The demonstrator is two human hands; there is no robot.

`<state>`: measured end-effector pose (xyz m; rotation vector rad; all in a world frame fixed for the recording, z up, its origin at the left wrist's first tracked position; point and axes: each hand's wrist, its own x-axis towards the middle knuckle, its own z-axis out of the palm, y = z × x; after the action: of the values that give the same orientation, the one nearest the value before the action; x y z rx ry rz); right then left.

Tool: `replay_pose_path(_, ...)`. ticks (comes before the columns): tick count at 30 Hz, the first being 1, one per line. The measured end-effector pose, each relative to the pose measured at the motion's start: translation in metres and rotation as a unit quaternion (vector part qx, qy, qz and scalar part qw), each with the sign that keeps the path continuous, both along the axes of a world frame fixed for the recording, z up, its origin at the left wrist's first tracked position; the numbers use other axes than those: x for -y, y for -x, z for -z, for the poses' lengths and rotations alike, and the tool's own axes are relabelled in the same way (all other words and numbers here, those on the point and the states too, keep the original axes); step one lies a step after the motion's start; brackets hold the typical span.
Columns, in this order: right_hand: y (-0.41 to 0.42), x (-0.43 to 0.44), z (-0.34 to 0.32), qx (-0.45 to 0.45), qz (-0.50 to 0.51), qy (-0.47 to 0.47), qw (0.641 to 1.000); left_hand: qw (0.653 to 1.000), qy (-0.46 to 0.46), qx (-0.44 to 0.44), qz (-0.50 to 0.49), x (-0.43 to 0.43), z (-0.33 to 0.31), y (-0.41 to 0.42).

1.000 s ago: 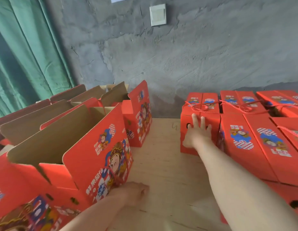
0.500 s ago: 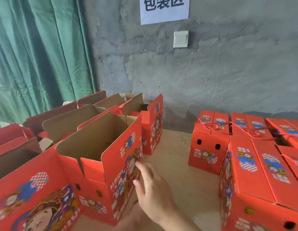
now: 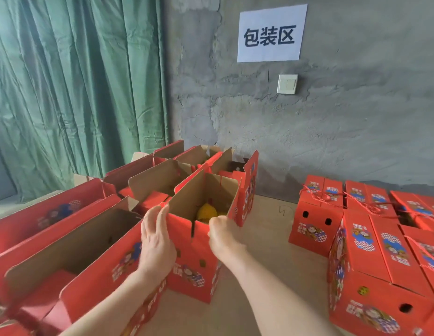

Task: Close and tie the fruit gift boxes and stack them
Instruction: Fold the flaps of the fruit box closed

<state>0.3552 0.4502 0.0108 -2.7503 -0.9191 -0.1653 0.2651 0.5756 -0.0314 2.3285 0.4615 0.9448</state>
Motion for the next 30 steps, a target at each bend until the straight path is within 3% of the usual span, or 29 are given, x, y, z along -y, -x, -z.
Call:
replay_pose_path(4, 0.012, 0.032, -0.002, -0.043, 0.017, -0.011, 0.999, 0.989, -0.040, -0.132, 0.051, -0.035, -0.009, 0.012)
replay_pose_path(10, 0.067, 0.078, -0.009, -0.081, -0.048, 0.018, 0.995, 0.962, -0.189, -0.155, 0.119, -0.035, -0.034, 0.017)
replay_pose_path(16, 0.114, 0.169, -0.018, -0.117, -0.015, 0.052, 0.992, 0.856, -0.402, -0.194, 0.262, 0.005, -0.064, 0.024)
replay_pose_path(19, 0.140, 0.215, -0.024, -0.109, 0.039, 0.090, 0.989, 0.796, -0.466, -0.225, 0.312, 0.038, -0.074, 0.041)
replay_pose_path(25, 0.202, 0.286, -0.032, -0.119, 0.143, 0.092, 0.978, 0.756, -0.479, -0.163, 0.415, 0.126, -0.074, 0.076)
replay_pose_path(28, 0.233, 0.273, -0.022, -0.104, 0.131, 0.009, 0.986, 0.774, -0.425, -0.115, 0.454, 0.153, -0.064, 0.090)
replay_pose_path(30, 0.247, 0.261, -0.013, -0.091, 0.160, 0.027, 0.983, 0.793, -0.371, -0.099, 0.473, 0.170, -0.055, 0.103)
